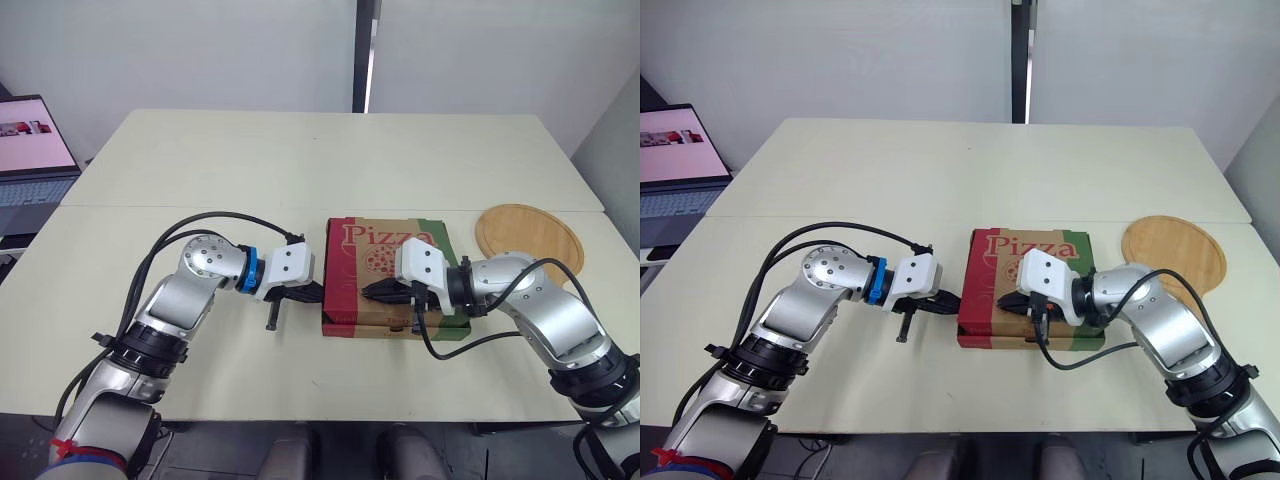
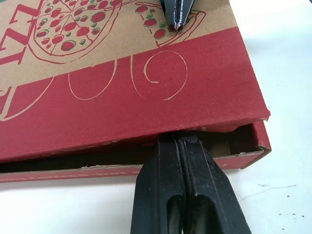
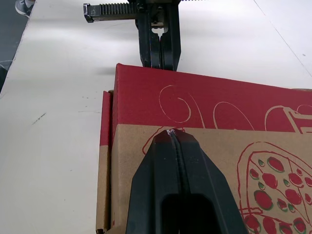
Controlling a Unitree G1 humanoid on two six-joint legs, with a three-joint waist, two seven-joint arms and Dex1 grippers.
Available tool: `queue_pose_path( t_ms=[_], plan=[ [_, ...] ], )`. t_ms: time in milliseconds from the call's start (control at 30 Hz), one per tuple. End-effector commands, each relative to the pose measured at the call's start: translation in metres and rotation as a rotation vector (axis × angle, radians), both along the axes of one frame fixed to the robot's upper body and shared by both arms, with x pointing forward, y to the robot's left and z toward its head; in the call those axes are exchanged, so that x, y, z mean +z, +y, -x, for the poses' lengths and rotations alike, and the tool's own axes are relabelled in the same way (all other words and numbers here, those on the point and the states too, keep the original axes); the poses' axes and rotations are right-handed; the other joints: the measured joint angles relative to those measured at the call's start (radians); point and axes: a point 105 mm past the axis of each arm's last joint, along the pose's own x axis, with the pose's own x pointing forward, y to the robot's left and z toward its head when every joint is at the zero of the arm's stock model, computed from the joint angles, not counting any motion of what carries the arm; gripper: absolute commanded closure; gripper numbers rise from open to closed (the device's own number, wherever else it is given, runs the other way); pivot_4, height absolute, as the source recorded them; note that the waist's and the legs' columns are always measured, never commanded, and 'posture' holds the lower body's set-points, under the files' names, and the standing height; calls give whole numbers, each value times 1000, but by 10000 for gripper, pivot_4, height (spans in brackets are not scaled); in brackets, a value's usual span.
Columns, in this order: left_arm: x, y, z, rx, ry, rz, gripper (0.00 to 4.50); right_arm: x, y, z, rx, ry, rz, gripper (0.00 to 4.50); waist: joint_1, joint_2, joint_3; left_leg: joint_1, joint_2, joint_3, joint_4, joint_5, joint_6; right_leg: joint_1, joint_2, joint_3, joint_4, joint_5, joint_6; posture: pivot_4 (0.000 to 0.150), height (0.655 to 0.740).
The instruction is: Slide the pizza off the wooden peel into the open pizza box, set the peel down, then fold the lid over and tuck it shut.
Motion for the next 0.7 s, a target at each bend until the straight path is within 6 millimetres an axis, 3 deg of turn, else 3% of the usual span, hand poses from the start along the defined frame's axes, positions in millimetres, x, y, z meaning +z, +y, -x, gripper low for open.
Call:
queue_pose_path(
  t_ms=[33, 300, 433, 700],
  plan=[
    [19, 5, 1, 9, -39, 15, 45000, 3, 2, 4, 13, -30, 0, 44696, 0, 0, 0, 0, 0, 0, 0, 0, 0, 0, 0, 0, 0, 0, 0, 1500, 7281],
    [43, 30, 4, 99, -31, 27, 45000, -11, 0, 6, -3, -14, 21, 44696, -1, 0, 0, 0, 0, 0, 0, -1, 2, 0, 0, 0, 0, 0, 0, 1500, 7281],
    [46, 24, 8, 100, -28, 47, 45000, -21, 0, 6, -14, -11, 36, 44696, -1, 0, 0, 0, 0, 0, 0, -1, 2, 0, 0, 0, 0, 0, 0, 1500, 7281],
    [27, -1, 12, 68, 5, 94, 45000, -35, -2, 3, -53, -6, 60, 44696, 0, 0, 0, 1, 0, 0, 0, -1, 2, 0, 0, 0, 0, 0, 0, 1500, 7281]
  ],
)
